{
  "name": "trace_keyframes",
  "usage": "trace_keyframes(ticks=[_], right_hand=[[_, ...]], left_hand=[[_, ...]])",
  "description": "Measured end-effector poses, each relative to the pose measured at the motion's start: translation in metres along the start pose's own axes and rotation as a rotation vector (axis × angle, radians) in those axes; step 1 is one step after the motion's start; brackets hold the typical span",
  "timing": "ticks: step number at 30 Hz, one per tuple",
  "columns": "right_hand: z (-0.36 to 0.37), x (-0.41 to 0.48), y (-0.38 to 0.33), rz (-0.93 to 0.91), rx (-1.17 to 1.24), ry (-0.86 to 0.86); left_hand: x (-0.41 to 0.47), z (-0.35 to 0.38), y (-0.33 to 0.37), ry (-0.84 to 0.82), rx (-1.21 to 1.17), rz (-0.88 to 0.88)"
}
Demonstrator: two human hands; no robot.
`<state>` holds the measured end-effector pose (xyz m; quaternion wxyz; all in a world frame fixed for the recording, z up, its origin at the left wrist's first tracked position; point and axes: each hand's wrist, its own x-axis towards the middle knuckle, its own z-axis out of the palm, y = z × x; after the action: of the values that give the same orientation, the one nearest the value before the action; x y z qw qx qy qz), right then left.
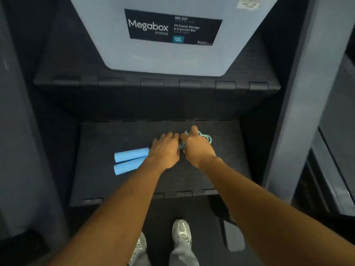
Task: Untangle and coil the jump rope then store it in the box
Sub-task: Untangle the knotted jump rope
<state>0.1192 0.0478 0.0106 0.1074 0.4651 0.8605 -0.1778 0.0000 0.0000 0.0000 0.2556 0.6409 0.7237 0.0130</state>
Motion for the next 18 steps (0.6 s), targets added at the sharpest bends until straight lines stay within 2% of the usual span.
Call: trace_keyframes(ticks=[4,11,18], right_hand=[[-0.020,-0.009,-0.008,-0.076,-0.060,0.134],[-0.082,-0.038,-0.037,-0.220,-0.062,0.352],[-0.179,-0.091,-0.074,-0.343,0.087,0.565]], left_hand=[[-0.013,-0.019,0.000,0.038,-0.165,-0.009],[-0.058,-0.085,0.001,0.159,-0.143,0.062],[-0.135,-0.192,0.032,0.225,-0.595,0.102]])
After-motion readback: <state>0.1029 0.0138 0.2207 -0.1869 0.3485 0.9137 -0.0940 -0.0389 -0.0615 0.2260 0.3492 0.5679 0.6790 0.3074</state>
